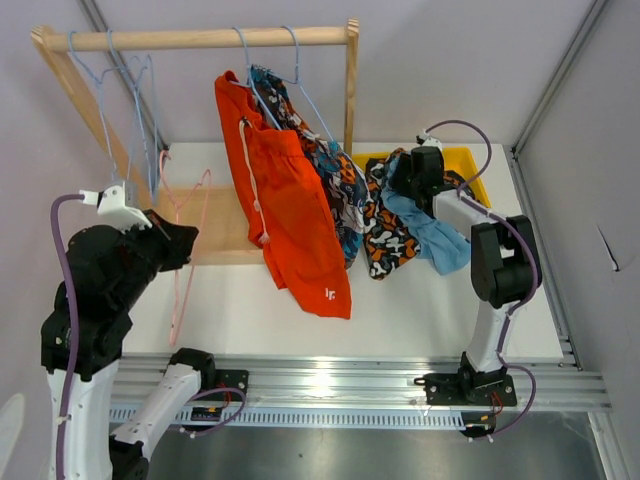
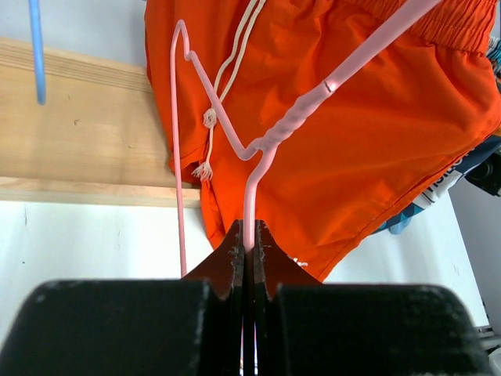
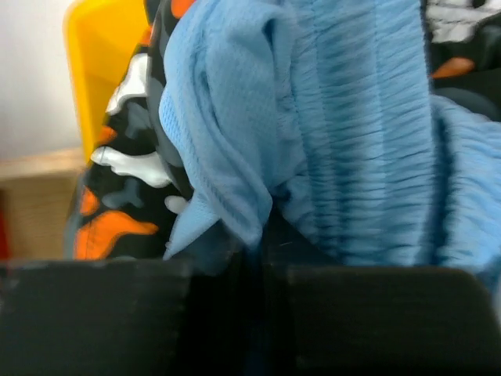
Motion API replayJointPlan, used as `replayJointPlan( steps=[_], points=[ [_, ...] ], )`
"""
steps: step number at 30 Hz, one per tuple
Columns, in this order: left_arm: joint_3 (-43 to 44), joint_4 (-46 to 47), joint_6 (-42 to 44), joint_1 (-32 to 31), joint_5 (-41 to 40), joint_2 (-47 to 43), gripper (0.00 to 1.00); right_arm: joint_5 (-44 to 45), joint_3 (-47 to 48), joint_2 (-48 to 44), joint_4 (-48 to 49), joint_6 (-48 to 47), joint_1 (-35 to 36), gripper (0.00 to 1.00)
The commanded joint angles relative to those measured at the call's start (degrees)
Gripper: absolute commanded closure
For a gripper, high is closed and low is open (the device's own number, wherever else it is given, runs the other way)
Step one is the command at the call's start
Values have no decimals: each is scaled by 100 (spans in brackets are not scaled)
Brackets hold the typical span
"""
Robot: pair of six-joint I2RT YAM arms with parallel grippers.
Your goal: Remove the shorts from the hanger
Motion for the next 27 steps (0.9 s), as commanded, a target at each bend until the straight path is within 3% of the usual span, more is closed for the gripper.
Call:
replayJointPlan(
  steps=[1, 3, 7, 12, 16, 21, 27],
  points=[
    [319, 64, 122, 22, -40, 62, 100, -288, 411, 84, 79, 365, -33, 25],
    [477, 55, 157, 22, -233, 219, 100, -130, 359, -64, -96, 427, -33, 1],
    [1126, 38, 183, 22, -313, 606, 100, 169, -88, -1004, -88, 305, -33, 1],
    [1778, 195, 201, 22, -374, 1229, 100, 407, -81, -2480, -1010, 41, -33, 1],
    [2191, 493, 236, 22, -409, 1801, 100, 117, -440, -4129, -1485, 120, 11, 1],
    [2587, 1021, 359, 22, -839, 2565, 100, -611, -1722, -5864, -1705, 445, 222, 1],
    [3921, 1190, 675, 31, -1060, 3927, 100, -1307, -3171, -7719, -1917, 682, 914, 1]
  ],
)
